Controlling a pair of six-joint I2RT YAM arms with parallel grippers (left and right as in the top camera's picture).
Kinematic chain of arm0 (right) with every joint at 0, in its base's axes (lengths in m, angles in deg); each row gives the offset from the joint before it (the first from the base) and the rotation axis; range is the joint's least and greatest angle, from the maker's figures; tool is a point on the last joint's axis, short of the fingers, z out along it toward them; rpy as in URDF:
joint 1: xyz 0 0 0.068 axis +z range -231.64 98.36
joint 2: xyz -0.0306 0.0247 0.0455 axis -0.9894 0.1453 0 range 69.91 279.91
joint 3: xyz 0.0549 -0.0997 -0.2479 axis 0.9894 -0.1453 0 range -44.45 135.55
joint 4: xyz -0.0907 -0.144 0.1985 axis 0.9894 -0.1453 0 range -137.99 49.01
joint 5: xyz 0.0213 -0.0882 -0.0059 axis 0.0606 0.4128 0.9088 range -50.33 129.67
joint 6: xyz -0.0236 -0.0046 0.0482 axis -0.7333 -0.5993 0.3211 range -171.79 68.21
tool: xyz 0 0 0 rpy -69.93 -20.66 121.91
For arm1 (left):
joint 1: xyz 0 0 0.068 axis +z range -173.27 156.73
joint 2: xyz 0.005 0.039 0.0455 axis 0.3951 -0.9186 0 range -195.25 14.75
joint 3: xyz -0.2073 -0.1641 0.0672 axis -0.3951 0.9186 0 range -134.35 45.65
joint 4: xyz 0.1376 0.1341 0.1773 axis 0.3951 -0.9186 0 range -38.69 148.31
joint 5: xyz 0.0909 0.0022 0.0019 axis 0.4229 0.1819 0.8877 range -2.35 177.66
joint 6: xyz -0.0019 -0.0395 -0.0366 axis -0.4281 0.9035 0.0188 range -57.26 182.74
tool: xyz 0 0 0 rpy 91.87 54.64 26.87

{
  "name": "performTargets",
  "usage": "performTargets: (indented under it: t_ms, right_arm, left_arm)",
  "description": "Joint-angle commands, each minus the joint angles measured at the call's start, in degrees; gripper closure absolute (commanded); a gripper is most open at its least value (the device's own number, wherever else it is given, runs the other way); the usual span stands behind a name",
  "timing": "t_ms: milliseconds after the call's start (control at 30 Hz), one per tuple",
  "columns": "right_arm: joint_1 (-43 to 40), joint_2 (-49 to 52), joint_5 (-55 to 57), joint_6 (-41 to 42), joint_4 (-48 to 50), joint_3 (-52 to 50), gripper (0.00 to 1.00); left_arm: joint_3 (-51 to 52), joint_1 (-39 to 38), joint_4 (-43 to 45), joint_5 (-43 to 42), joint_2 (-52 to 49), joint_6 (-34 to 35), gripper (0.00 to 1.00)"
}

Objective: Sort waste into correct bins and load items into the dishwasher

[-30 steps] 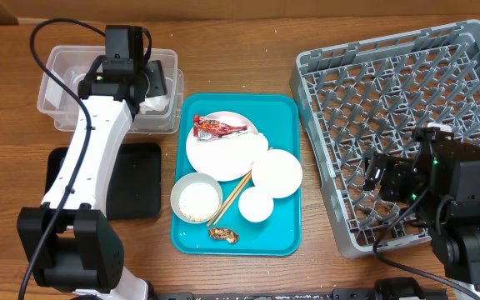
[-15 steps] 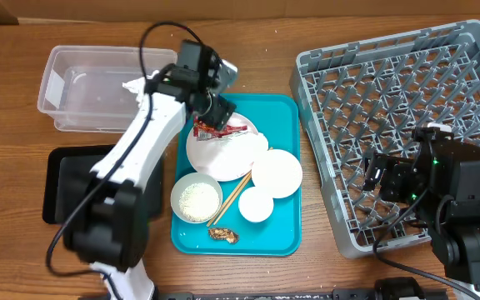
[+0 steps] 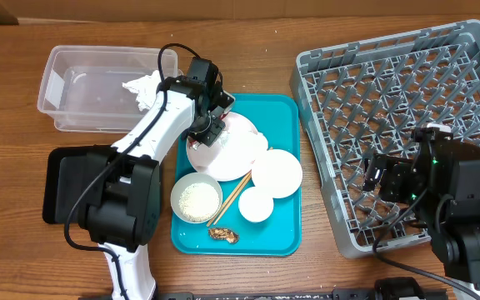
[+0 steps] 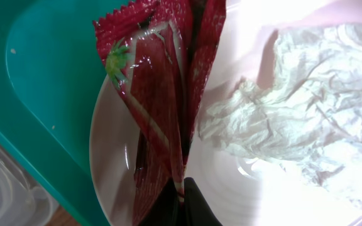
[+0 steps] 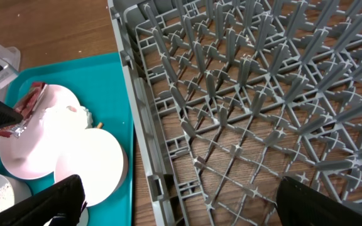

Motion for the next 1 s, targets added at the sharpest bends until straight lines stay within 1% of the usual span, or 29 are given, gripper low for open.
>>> performTargets:
  t_ms: [0,67,100,200,300,333,367,400,433,467,500,567,600,633,700,800,867,967]
  right_arm:
    - [-0.2,0.0,0.1,0.0,0.0,1.4,0.00]
    - [-0.2,0.0,0.1,0.0,0.0,1.4,0.00]
    - [-0.2,0.0,0.1,0.0,0.0,1.4,0.00]
    - [-0.2,0.0,0.1,0.0,0.0,1.4,0.00]
    - [-0.2,0.0,0.1,0.0,0.0,1.4,0.00]
    - [-0.2,0.0,0.1,0.0,0.0,1.4,0.00]
    - [-0.2,0.0,0.1,0.0,0.0,1.4,0.00]
    - [-0.2,0.0,0.1,0.0,-0.1,1.4,0.00]
    - [-0.2,0.0,0.1,0.0,-0.3,1.4,0.00]
    - [-0.2,0.0,0.1,0.0,-0.5,1.4,0.00]
    - [-0.2,0.0,0.1,0.0,-0.6,1.4,0.00]
    - [-0.2,0.0,0.1,0.0,-0.7,1.4,0.00]
    - [-0.2,0.0,0.1,0.0,-0.7,1.4,0.00]
    - [-0.2,0.0,0.1,0.0,-0.7,1.4,0.00]
    - [-0.2,0.0,0.1,0.0,-0.7,1.4,0.00]
    - [-0.2,0.0,0.1,0.0,-0.6,1.4,0.00]
    - [-0.2,0.0,0.1,0.0,-0.6,1.4,0.00]
    - [-0.2,0.0,0.1,0.0,-0.6,1.4,0.00]
  left_arm:
    - [-2.9,0.0,-0.7,0.3,4.4,6.7,0.96]
    - [-4.3,0.5,-0.4,0.6,7.9,6.9,0.96]
    - [-5.4,1.3,0.9,4.5,11.8,9.9,0.96]
    - [-5.5,4.0,4.1,10.3,16.0,13.4,0.96]
    - [-5.3,10.4,7.0,10.6,16.2,16.7,0.95]
    - [-5.3,11.6,7.5,10.6,15.8,17.0,0.91]
    - [-5.3,12.9,8.1,10.6,15.2,17.4,0.83]
    - [-5.3,13.7,8.4,10.6,14.7,18.0,0.68]
    - [-5.3,14.4,8.4,10.5,14.0,18.9,0.38]
    - [-5.3,14.6,8.2,10.2,13.8,19.5,0.32]
    - [-5.3,14.7,7.9,9.6,13.7,19.7,0.32]
    - [-5.3,14.1,5.9,2.2,13.7,19.7,0.30]
    - [-5.3,13.7,5.2,-0.2,13.7,19.7,0.29]
    - [-5.3,12.6,3.9,-4.3,13.7,19.7,0.29]
    - [-5.3,10.3,1.9,-9.0,13.7,19.6,0.29]
    - [-4.5,5.8,0.0,-9.1,13.5,19.2,0.27]
    - [-3.3,2.5,0.1,-8.9,12.4,19.2,0.24]
    - [-2.4,-0.8,0.1,-8.7,9.0,19.2,0.24]
